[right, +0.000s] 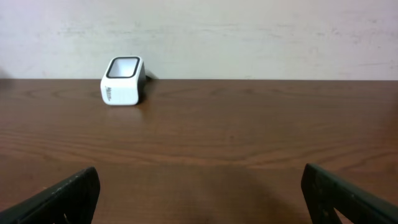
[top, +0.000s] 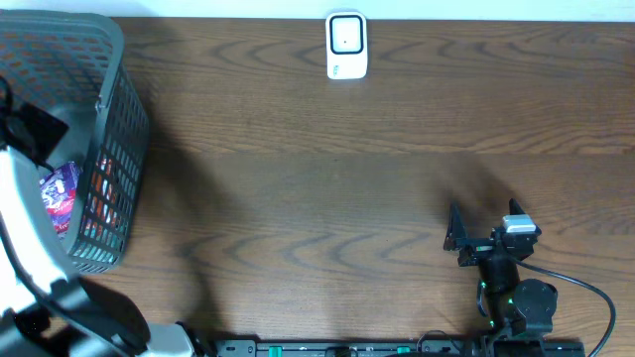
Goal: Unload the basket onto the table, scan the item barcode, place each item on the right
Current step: 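Raise the left gripper and reach down into the grey basket, then grasp the purple snack package in the basket with the left gripper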
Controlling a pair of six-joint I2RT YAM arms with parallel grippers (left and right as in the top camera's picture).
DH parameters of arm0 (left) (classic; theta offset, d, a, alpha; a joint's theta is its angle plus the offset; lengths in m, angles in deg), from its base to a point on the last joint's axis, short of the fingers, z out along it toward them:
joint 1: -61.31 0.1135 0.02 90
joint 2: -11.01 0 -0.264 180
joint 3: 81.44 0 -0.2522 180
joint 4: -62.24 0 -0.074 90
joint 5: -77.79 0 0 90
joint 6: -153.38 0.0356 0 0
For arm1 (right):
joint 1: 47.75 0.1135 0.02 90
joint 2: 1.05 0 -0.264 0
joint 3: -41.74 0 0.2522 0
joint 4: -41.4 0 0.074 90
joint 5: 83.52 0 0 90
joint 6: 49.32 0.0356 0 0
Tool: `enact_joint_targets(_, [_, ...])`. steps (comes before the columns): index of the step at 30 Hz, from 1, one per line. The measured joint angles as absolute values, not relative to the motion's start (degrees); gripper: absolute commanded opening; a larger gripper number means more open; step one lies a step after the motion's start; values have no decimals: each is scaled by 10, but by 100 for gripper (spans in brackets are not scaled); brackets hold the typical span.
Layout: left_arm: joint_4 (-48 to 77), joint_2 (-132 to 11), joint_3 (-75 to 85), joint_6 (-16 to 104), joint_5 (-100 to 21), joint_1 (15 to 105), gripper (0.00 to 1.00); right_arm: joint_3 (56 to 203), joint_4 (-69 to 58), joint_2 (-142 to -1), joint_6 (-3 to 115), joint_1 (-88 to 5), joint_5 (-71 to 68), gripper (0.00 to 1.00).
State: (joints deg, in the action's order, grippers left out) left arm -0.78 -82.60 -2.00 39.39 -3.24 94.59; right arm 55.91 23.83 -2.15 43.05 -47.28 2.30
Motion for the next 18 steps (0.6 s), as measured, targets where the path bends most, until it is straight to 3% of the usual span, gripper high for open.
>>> enact_joint_targets(16, [-52, -936, -8, 374, -3, 940, 93, 559, 238, -22, 430, -473, 23, 99])
enact_joint_targets(18, [-53, -949, -1, 374, -3, 936, 84, 559, 238, -22, 430, -473, 23, 99])
